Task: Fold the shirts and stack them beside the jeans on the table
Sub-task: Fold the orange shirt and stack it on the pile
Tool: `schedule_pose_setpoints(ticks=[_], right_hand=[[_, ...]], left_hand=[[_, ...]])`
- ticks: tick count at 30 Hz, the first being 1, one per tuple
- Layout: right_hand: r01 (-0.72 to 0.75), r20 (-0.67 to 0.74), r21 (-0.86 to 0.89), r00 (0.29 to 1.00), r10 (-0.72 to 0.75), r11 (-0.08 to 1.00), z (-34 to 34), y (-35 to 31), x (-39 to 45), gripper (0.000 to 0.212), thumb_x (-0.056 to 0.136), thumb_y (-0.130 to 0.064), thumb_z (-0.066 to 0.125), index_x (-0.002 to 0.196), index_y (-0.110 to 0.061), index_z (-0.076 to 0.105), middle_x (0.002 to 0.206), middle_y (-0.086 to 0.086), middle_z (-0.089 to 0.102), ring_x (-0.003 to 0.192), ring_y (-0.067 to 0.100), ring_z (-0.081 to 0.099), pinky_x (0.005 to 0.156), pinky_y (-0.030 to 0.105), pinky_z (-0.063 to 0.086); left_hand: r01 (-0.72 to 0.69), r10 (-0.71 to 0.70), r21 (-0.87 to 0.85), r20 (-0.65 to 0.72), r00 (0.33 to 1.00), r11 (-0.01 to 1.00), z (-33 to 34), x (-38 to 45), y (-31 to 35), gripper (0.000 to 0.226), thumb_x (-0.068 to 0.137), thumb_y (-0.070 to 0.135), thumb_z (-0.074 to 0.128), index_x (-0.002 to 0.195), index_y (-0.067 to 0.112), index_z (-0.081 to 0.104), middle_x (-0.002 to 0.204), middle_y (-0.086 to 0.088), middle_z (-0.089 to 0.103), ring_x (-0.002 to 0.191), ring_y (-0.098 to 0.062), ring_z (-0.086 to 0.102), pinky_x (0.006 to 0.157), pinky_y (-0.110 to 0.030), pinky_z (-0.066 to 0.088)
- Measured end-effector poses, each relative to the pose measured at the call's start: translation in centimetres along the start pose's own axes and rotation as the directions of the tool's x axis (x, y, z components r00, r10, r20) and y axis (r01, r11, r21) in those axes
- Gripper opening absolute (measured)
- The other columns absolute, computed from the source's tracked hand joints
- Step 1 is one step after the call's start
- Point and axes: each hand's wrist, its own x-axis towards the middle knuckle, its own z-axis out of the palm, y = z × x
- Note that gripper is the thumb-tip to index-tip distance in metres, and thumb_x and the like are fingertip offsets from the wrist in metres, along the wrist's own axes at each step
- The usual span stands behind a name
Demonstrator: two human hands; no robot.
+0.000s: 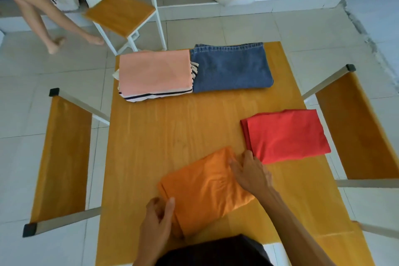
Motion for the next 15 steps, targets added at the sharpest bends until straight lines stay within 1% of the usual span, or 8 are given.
schedule_pose_setpoints(ticks=[2, 4, 6, 8, 9, 11, 13, 15], right_hand=[[-0.001, 0.029, 0.051, 1.000, 0.000, 0.999, 0.5, 0.6, -0.5, 0.045, 0.090, -0.061, 0.048, 0.107, -0.020, 0.044, 0.109, 0.009, 0.067, 0.102, 0.034, 0.066, 0.082, 0.044, 0.052], [-0.015, 0.064, 0.097, 0.998, 0.008, 0.995, 0.8, 1.1, -0.8, 0.047, 0.087, -0.062, 0.051, 0.106, -0.020, 0.044, 0.110, 0.010, 0.068, 0.104, 0.035, 0.065, 0.085, 0.045, 0.052], [-0.035, 0.113, 0.132, 0.993, 0.020, 0.991, 0.9, 1.5, -0.9, 0.053, 0.086, -0.061, 0.054, 0.114, -0.017, 0.046, 0.118, 0.014, 0.066, 0.112, 0.035, 0.062, 0.088, 0.043, 0.049], [-0.040, 0.161, 0.161, 0.987, 0.014, 0.986, 1.0, 1.8, -0.9, 0.059, 0.088, -0.058, 0.055, 0.126, -0.013, 0.049, 0.127, 0.016, 0.062, 0.119, 0.035, 0.059, 0.092, 0.041, 0.047], [-0.040, 0.184, 0.182, 0.983, 0.006, 0.983, 1.0, 1.9, -0.9, 0.059, 0.089, -0.056, 0.055, 0.129, -0.013, 0.051, 0.129, 0.015, 0.061, 0.120, 0.034, 0.058, 0.093, 0.040, 0.046], [-0.027, 0.225, 0.219, 0.974, -0.023, 0.975, 0.9, 2.2, -1.1, 0.055, 0.092, -0.053, 0.053, 0.128, -0.012, 0.057, 0.129, 0.013, 0.063, 0.118, 0.031, 0.060, 0.093, 0.037, 0.047], [-0.005, 0.233, 0.256, 0.971, -0.057, 0.967, 0.8, 2.5, -1.6, 0.053, 0.093, -0.052, 0.053, 0.126, -0.012, 0.060, 0.128, 0.012, 0.065, 0.118, 0.030, 0.060, 0.094, 0.035, 0.047], [0.010, 0.230, 0.301, 0.970, -0.082, 0.953, 0.7, 2.8, -2.2, 0.051, 0.094, -0.049, 0.053, 0.128, -0.013, 0.061, 0.128, 0.011, 0.065, 0.119, 0.029, 0.059, 0.096, 0.035, 0.046]], left_hand=[[0.005, -0.006, -0.010, -0.003, 1.000, 1.000, 1.0, -0.5, 0.0, 0.069, 0.081, 0.060, 0.058, 0.130, 0.013, 0.049, 0.119, -0.007, 0.062, 0.114, -0.028, 0.058, 0.087, -0.034, 0.042], [0.012, -0.012, -0.003, -0.022, 1.000, 1.000, 1.7, -0.2, 0.4, 0.070, 0.078, 0.062, 0.062, 0.123, 0.009, 0.053, 0.115, -0.008, 0.064, 0.106, -0.028, 0.061, 0.086, -0.036, 0.047], [0.025, -0.025, 0.000, -0.020, 1.000, 1.000, 1.8, 0.5, 0.8, 0.063, 0.077, 0.062, 0.066, 0.113, 0.011, 0.057, 0.111, -0.008, 0.066, 0.099, -0.027, 0.062, 0.085, -0.038, 0.050], [0.021, -0.020, -0.039, 0.023, 1.000, 0.999, 1.7, 1.0, 1.3, 0.051, 0.077, 0.059, 0.068, 0.105, 0.018, 0.061, 0.106, -0.005, 0.069, 0.092, -0.024, 0.064, 0.084, -0.038, 0.052], [0.024, -0.020, -0.070, 0.059, 0.998, 0.997, 1.6, 1.1, 1.4, 0.048, 0.078, 0.057, 0.068, 0.107, 0.019, 0.063, 0.104, -0.003, 0.069, 0.091, -0.022, 0.065, 0.083, -0.037, 0.053], [0.029, -0.016, -0.119, 0.107, 0.994, 0.992, 1.7, 1.0, 1.2, 0.051, 0.080, 0.053, 0.068, 0.117, 0.019, 0.064, 0.102, -0.002, 0.069, 0.091, -0.020, 0.065, 0.083, -0.036, 0.053], [0.010, 0.001, -0.135, 0.080, 0.997, 0.991, 1.7, 0.9, 0.4, 0.055, 0.080, 0.053, 0.069, 0.120, 0.015, 0.065, 0.109, -0.003, 0.070, 0.095, -0.021, 0.066, 0.090, -0.040, 0.053], [-0.004, 0.013, -0.167, 0.053, 0.999, 0.986, 1.8, 0.4, -0.2, 0.058, 0.079, 0.054, 0.069, 0.122, 0.016, 0.064, 0.115, -0.003, 0.070, 0.098, -0.021, 0.066, 0.093, -0.043, 0.053]])
